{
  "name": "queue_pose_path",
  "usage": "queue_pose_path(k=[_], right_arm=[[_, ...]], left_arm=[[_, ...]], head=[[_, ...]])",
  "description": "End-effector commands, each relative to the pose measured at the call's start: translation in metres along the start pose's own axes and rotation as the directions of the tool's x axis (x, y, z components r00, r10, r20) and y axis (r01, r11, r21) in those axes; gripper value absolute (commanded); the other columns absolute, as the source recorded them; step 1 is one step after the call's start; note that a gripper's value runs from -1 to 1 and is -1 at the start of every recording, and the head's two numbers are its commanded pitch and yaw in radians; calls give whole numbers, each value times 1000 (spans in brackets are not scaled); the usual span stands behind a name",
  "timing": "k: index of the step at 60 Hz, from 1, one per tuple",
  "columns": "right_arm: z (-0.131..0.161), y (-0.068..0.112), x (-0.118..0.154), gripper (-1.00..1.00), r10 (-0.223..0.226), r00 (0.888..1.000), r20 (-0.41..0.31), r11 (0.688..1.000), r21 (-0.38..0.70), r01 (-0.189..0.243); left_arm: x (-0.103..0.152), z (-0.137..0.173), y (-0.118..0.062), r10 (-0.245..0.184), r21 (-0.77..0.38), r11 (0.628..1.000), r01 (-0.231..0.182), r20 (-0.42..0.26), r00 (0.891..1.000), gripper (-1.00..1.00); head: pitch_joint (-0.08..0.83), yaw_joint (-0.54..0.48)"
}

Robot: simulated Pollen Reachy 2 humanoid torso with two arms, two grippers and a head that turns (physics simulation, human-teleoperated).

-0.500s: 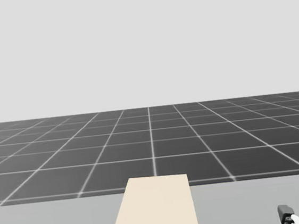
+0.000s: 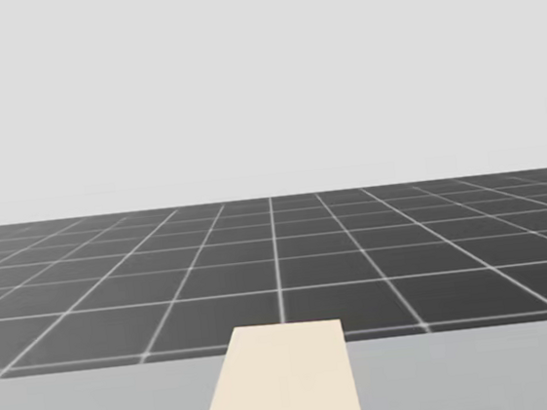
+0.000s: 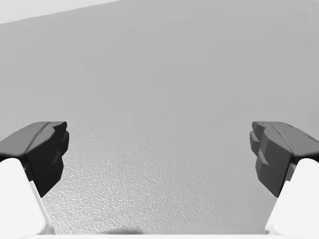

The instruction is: Retrieve the object from inside the box.

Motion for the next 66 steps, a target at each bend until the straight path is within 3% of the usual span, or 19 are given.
queue_pose_path(k=[1, 10, 12, 20, 24, 35, 51, 66], right_arm=[[1, 16, -5, -1000, 66, 998, -9, 978, 198, -63], [13, 43, -3, -1000, 94, 992, 80, 886, 449, -120], [18, 51, -3, -1000, 94, 990, 106, 840, 525, -136], [27, 75, -8, -1000, 138, 980, 145, 743, 639, -199], [29, 81, -10, -1000, 142, 977, 159, 711, 670, -212], [31, 79, -10, -1000, 151, 974, 172, 716, 660, -227], [35, 76, -9, -1000, 140, 972, 191, 741, 631, -231], [39, 75, -9, -1000, 139, 970, 201, 750, 619, -235]], left_arm=[[-5, 8, -25, -93, -225, 970, 94, 15, 996, -1000], [-5, 24, -49, -167, -410, 892, 192, 96, 981, -1000], [-4, 29, -55, -172, -455, 866, 207, 118, 978, -1000], [-2, 42, -70, -178, -572, 787, 232, 150, 973, -1000], [-2, 45, -75, -189, -590, 770, 245, 156, 969, -1000], [-2, 47, -90, -212, -601, 754, 266, 161, 964, -1000], [13, 50, -135, -198, -695, 669, 263, 174, 965, -1000], [22, 15, -161, -125, -769, 613, 184, 135, 983, -1000]], head=[[-9, -10], [-11, -12], [-12, -13], [-14, -17], [-14, -20], [-13, -24], [-20, -27], [-22, -24]])
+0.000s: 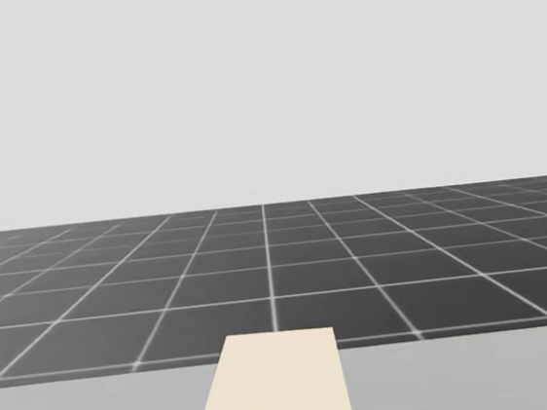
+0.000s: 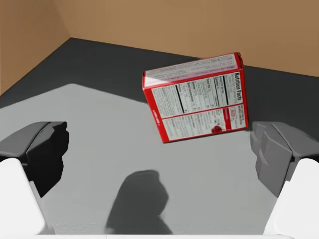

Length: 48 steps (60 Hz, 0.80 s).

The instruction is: Retrieve the object from inside the box.

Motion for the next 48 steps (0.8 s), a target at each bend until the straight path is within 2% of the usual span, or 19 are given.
queue_pose_path(k=[1, 6, 9, 12, 18, 21, 28, 29, 30, 31, 37, 43, 48], right_arm=[[2, 1, 0, -1000, 7, 1000, 5, 1000, -10, -7], [2, 2, 1, -1000, 10, 1000, 9, 1000, -13, -10], [3, 2, 1, -1000, 13, 1000, 8, 1000, -15, -13], [3, 3, 1, -1000, 13, 1000, 11, 1000, -14, -13], [3, 3, 2, -1000, 12, 1000, 16, 1000, -15, -11], [3, 4, 2, -1000, 12, 1000, 15, 1000, -16, -12], [3, 4, 2, -1000, 12, 1000, 15, 1000, -19, -11], [3, 4, 2, -1000, 12, 1000, 15, 1000, -19, -12], [4, 4, 2, -1000, 10, 1000, 16, 1000, -20, -9], [4, 4, 2, -1000, 9, 1000, 16, 1000, -21, -9], [4, 4, 2, -1000, 11, 1000, 19, 1000, -24, -10], [6, 4, 3, -1000, 8, 1000, 23, 1000, -27, -8], [8, 3, 3, -1000, 4, 1000, 27, 1000, -28, -3]], left_arm=[[7, -29, 4, 39, -62, 997, -38, 19, 999, -1000], [4, -48, 1, 63, -112, 992, -61, 15, 998, -1000], [1, -56, -2, 53, -138, 989, -51, 15, 998, -1000], [-2, -63, -4, 73, -166, 984, -70, 13, 997, -1000], [-8, -78, -6, 79, -205, 976, -75, 10, 997, -1000], [-10, -85, -7, 101, -224, 970, -96, 10, 995, -1000], [-14, -95, -13, 104, -245, 964, -101, 0, 995, -978], [-15, -96, -13, 102, -242, 965, -99, 1, 995, -874], [-15, -96, -14, 102, -243, 965, -100, -4, 995, 217], [-15, -96, -15, 100, -244, 965, -98, -5, 995, 924], [-14, -90, -13, 107, -244, 964, -105, -5, 994, 997], [-11, -75, -3, 128, -217, 968, -123, 11, 992, 1000], [-11, -59, 7, 125, -185, 975, -120, 17, 992, 1000]], head=[[-23, -24], [-19, -27], [-16, -28], [-15, -31], [-11, -37], [-7, -39], [4, -40], [4, -40], [4, -40], [5, -40], [6, -41], [3, -40], [2, -38]])
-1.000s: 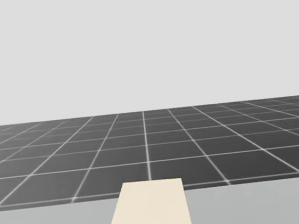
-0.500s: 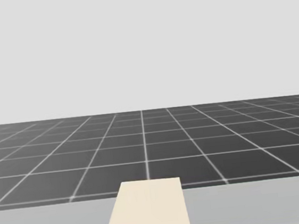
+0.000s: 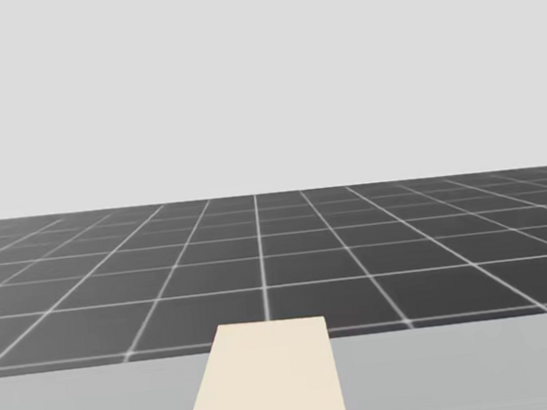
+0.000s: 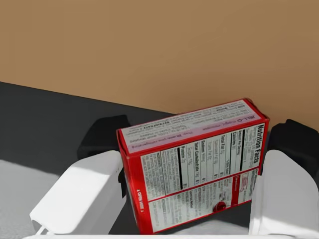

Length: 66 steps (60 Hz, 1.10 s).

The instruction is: Retrieve the object from inside the box.

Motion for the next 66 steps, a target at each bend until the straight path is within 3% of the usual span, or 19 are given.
queue_pose_path(k=[1, 21, 39, 56, 66], right_arm=[[3, -1, 1, -1000, -4, 1000, 6, 1000, -5, 4], [6, -4, 1, -1000, -12, 1000, 5, 1000, -13, 12], [10, -8, 2, -1000, -18, 1000, 10, 1000, -19, 18], [11, -10, 2, -1000, -18, 1000, 9, 1000, -23, 19], [12, -11, 2, -1000, -22, 1000, 5, 999, -26, 22]], left_arm=[[-1, 33, 10, 10, 82, 997, -10, -3, 1000, 1000], [3, 127, 25, -30, 251, 968, 28, 1, 1000, 1000], [24, 181, 43, -59, 379, 924, 46, 24, 998, 1000], [78, 214, 88, -110, 532, 844, 72, 40, 993, 1000], [134, 221, 111, -161, 613, 784, 98, 49, 986, 1000]], head=[[2, -36], [7, -37], [3, -41], [0, -45], [-3, -44]])
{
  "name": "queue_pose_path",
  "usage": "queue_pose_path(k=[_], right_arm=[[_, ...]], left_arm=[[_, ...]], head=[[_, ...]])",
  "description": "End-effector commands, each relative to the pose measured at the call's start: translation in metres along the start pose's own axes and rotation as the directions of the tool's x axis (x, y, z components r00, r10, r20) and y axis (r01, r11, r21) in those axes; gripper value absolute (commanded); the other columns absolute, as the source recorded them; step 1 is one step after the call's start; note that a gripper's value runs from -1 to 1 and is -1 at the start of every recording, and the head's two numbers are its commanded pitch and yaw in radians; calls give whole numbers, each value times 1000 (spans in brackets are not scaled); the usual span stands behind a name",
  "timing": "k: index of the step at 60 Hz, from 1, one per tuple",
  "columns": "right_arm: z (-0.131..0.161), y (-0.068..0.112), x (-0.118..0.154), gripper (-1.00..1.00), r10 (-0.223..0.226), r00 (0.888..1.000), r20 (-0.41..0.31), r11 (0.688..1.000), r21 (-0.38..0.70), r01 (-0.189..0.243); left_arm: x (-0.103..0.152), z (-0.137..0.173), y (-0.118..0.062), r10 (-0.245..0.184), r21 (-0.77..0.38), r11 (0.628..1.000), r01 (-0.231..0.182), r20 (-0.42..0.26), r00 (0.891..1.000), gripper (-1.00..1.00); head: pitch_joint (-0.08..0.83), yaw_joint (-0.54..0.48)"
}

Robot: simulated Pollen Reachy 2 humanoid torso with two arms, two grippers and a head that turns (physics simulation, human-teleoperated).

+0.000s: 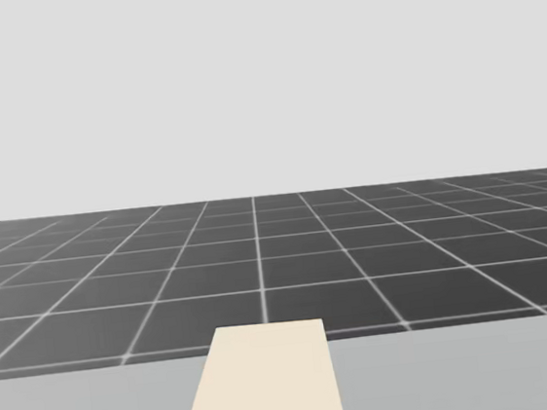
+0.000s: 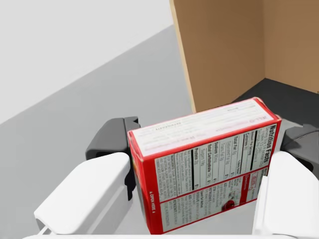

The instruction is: Retrieve the object from inside the box.

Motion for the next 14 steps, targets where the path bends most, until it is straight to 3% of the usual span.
queue_pose_path(k=[1, 14], right_arm=[[0, -1, 0, -1000, -2, 1000, -3, 1000, -3, 2], [-1, -4, -1, -1000, -2, 1000, -7, 1000, -3, 2]], left_arm=[[59, -12, 32, -59, 110, 993, 52, 55, 997, 1000], [131, -23, 43, -148, 154, 979, 133, 92, 985, 1000]], head=[[-3, -44], [-3, -50]])
